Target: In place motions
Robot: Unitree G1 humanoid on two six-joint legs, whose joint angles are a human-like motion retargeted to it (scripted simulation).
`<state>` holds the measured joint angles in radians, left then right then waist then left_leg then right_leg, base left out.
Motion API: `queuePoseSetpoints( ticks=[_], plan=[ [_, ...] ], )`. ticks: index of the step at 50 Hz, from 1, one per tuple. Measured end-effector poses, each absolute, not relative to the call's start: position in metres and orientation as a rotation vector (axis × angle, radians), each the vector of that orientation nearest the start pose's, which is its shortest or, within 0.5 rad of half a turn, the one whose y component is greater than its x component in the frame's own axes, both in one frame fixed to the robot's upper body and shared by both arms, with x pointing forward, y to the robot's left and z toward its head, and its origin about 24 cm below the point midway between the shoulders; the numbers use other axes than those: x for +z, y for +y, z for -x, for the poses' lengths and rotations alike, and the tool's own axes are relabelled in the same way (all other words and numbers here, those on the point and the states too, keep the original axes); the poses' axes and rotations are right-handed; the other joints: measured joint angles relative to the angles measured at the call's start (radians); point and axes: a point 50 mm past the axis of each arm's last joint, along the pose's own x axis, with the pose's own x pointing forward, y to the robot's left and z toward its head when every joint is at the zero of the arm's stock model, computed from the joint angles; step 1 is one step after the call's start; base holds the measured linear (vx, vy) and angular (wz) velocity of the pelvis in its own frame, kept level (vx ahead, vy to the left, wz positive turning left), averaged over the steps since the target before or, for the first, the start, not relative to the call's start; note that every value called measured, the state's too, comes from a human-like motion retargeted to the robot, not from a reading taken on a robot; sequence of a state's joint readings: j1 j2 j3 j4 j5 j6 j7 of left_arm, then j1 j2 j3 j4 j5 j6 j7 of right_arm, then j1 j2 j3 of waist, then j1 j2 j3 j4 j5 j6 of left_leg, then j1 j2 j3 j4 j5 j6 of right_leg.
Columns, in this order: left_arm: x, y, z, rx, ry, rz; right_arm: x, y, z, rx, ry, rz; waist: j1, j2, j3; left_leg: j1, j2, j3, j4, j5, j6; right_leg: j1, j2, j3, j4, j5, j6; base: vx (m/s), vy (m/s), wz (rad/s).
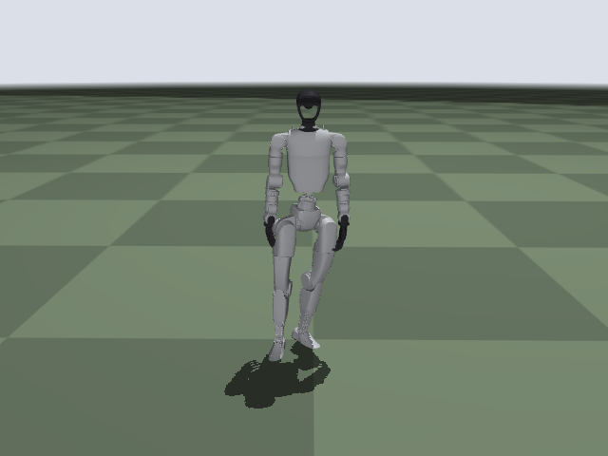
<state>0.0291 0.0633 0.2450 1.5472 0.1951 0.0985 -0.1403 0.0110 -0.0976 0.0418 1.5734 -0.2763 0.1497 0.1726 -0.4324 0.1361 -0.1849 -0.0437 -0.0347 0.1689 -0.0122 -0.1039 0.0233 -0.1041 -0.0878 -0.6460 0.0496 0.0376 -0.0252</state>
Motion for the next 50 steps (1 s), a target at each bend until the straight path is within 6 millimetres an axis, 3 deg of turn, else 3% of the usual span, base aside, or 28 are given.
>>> queuePoseSetpoints(
  ticks=[4, 13, 21, 30, 33, 36, 40, 42, 46, 50],
  plan=[
    [-0.181, 0.17, 0.008, 0.009, 1.674, 0.131, -0.178, -0.188, 0.001, 0.291, 1.736, 0.216, 0.146, -0.029, -0.012, 0.013, -0.001, 0.156, -0.009, -0.021, -0.003, -0.013, 0.017, 0.153, 0.011, -0.02, 0.005, -0.02, -0.03, -1.75],
    [-0.18, 0.16, 0.021, -0.012, 1.721, 0.16, -0.178, -0.188, -0.003, 0.266, 1.719, 0.165, 0.154, -0.047, 0.0, 0.017, -0.007, 0.161, -0.009, -0.02, 0.0, -0.007, 0.012, 0.157, 0.006, -0.014, 0.011, 0.0, 0.0, -0.05],
    [-0.18, 0.152, 0.025, 0.001, 1.732, 0.224, -0.178, -0.19, 0.005, 0.268, 1.742, 0.158, 0.171, -0.062, 0.003, 0.006, -0.016, 0.161, 0.001, -0.018, 0.007, -0.006, 0.003, 0.154, 0.006, -0.015, 0.018, 0.0, 0.0, 0.0],
    [-0.182, 0.155, 0.003, -0.032, 1.625, 0.208, -0.175, -0.202, 0.017, 0.207, 1.781, 0.137, 0.25, -0.042, 0.009, -0.074, 0.012, 0.114, 0.067, -0.032, -0.001, -0.045, -0.003, 0.16, 0.103, -0.07, 0.036, -0.02, -0.09, 0.18],
    [-0.182, 0.16, -0.009, -0.031, 1.577, 0.204, -0.174, -0.206, 0.021, 0.188, 1.797, 0.139, 0.237, -0.024, 0.028, -0.113, 0.029, 0.024, 0.096, -0.018, -0.001, -0.059, 0.002, 0.186, 0.154, -0.068, 0.027, -0.02, -0.18, 1.36],
    [-0.182, 0.167, -0.018, -0.026, 1.553, 0.178, -0.173, -0.206, 0.027, 0.181, 1.819, 0.135, 0.206, -0.02, 0.048, -0.138, 0.018, -0.1, 0.109, 0.009, 0.001, -0.085, 0.037, 0.386, 0.186, -0.054, 0.036, 0.0, -0.19, 2.11],
    [-0.181, 0.179, -0.025, -0.012, 1.535, 0.13, -0.173, -0.203, 0.034, 0.186, 1.832, 0.118, 0.168, -0.034, 0.072, -0.171, -0.024, -0.289, 0.122, 0.062, -0.004, -0.097, 0.089, 0.699, 0.197, -0.068, 0.127, 0.08, -0.28, 2.52],
    [-0.18, 0.185, -0.029, 0.001, 1.52, 0.122, -0.173, -0.202, 0.035, 0.19, 1.829, 0.113, 0.178, -0.05, 0.09, -0.173, -0.039, -0.339, 0.122, 0.091, -0.013, -0.07, 0.073, 0.676, 0.193, -0.093, 0.153, 0.12, -0.31, 2.24],
    [-0.178, 0.193, -0.039, 0.048, 1.482, 0.135, -0.173, -0.203, 0.036, 0.215, 1.823, 0.113, 0.266, -0.108, 0.126, -0.167, -0.073, -0.378, 0.12, 0.123, -0.043, 0.012, 0.036, 0.506, 0.143, -0.128, 0.099, 0.16, -0.28, 1.84],
    [-0.178, 0.192, -0.044, 0.093, 1.47, 0.152, -0.172, -0.218, 0.032, 0.221, 1.806, 0.161, 0.37, -0.13, 0.141, -0.203, -0.111, -0.448, 0.131, 0.114, -0.029, 0.059, -0.001, 0.335, 0.113, -0.143, 0.113, 0.32, -0.17, 2.15]
  ],
)
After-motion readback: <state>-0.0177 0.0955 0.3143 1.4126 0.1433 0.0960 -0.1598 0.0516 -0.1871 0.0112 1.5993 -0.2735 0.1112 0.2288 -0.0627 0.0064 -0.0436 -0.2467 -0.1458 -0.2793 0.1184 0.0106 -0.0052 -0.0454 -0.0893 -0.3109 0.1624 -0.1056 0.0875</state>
